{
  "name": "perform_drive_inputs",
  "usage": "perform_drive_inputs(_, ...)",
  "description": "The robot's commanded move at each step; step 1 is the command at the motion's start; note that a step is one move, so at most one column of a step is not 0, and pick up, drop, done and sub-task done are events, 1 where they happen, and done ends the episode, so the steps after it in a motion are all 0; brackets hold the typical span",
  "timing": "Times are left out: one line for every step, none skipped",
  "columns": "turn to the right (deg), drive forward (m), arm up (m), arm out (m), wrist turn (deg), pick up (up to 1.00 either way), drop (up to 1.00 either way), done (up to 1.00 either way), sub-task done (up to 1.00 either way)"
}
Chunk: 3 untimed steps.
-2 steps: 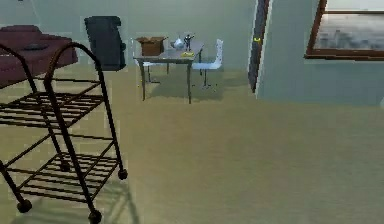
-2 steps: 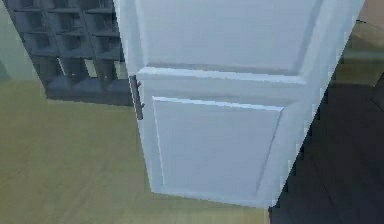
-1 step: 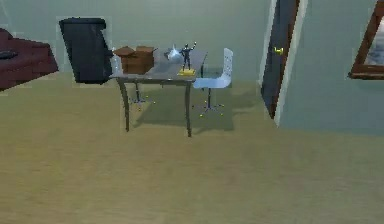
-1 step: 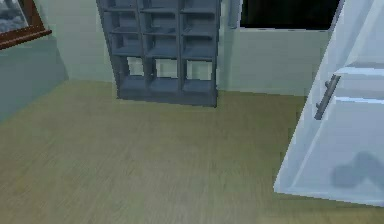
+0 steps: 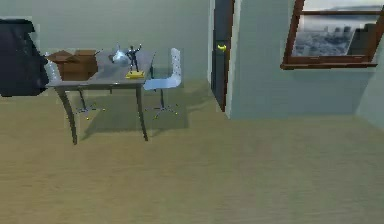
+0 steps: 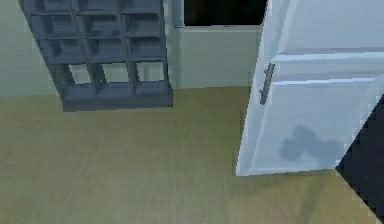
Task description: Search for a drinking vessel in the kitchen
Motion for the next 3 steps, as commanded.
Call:
perform_drive_inputs(0.0,0.05,0.00,0.00,0.0,0.00,0.00,0.00,0.00)
perform_drive_inputs(-27.0,0.00,0.00,0.00,0.0,0.00,0.00,0.00,0.00)
perform_drive_inputs(0.0,1.00,0.00,0.00,0.0,0.00,0.00,0.00,0.00)
